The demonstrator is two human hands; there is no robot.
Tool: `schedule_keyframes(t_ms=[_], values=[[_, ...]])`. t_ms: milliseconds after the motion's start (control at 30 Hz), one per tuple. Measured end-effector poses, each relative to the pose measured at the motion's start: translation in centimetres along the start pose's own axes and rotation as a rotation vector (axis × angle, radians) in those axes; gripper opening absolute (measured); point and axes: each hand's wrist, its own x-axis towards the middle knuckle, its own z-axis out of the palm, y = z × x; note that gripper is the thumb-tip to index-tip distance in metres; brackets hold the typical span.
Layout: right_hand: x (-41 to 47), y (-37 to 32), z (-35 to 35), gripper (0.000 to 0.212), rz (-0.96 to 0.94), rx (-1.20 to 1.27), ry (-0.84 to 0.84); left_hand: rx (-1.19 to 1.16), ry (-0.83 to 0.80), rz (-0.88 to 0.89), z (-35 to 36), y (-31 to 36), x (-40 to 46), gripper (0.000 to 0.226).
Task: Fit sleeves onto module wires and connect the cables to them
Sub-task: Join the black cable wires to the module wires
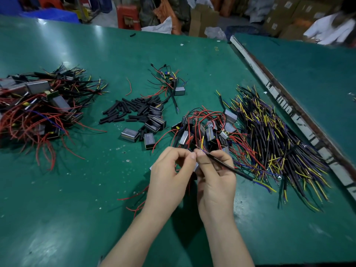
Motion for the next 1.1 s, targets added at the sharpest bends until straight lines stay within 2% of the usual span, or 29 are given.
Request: schedule_keyframes(t_ms=[100, 267, 333, 467, 633, 700, 767, 833, 900, 967, 1100], values=[[1.0, -0.2, -0.3, 0.022, -0.091, -0.091, 0.006, 0.037, -0.09, -0.052, -1.6, 0.6, 2.4, 0.021], [2.6, 0.0, -1.4, 0.029, -0.151, -0.243, -0.008, -0.085, -0.013, -0.173, -6.0, 0.7, 6.2, 0.017], [2.4, 0.3, -1.5, 0.029, -0.181, -0.281, -0.066, -0.014, -0.095, -0.194, -7.0, 0.0, 6.5, 0.012], [1.9, 0.7, -1.3, 0.031, -0.212, -0.31, -0.173, 0.239, -0.356, -0.081, -7.9, -1.3, 5.4, 0.008], [2.2, 0.7, -1.6, 0.03, -0.278, -0.364, -0.085, 0.361, -0.385, 0.101, -7.0, -2.7, 4.8, 0.014], [2.6, 0.7, -1.8, 0.029, -0.307, -0.358, -0.028, 0.331, -0.36, 0.095, -5.7, -3.0, 5.2, 0.02], [2.8, 0.8, -2.0, 0.028, -0.326, -0.344, 0.016, 0.269, -0.328, 0.008, -4.2, -3.1, 6.0, 0.039], [2.8, 1.0, -2.3, 0.028, -0.345, -0.333, 0.039, 0.179, -0.323, -0.084, -2.9, -3.1, 6.4, 0.045], [2.7, 1.3, -2.2, 0.028, -0.374, -0.324, 0.041, 0.077, -0.327, -0.129, -2.0, -3.7, 6.2, 0.038], [2.6, 1.4, -1.9, 0.027, -0.399, -0.329, 0.029, 0.069, -0.31, -0.064, -1.9, -4.2, 5.8, 0.027], [3.0, 1.4, -0.5, 0.026, -0.387, -0.318, -0.029, -0.001, -0.293, 0.034, -2.6, -5.1, 5.4, 0.023]])
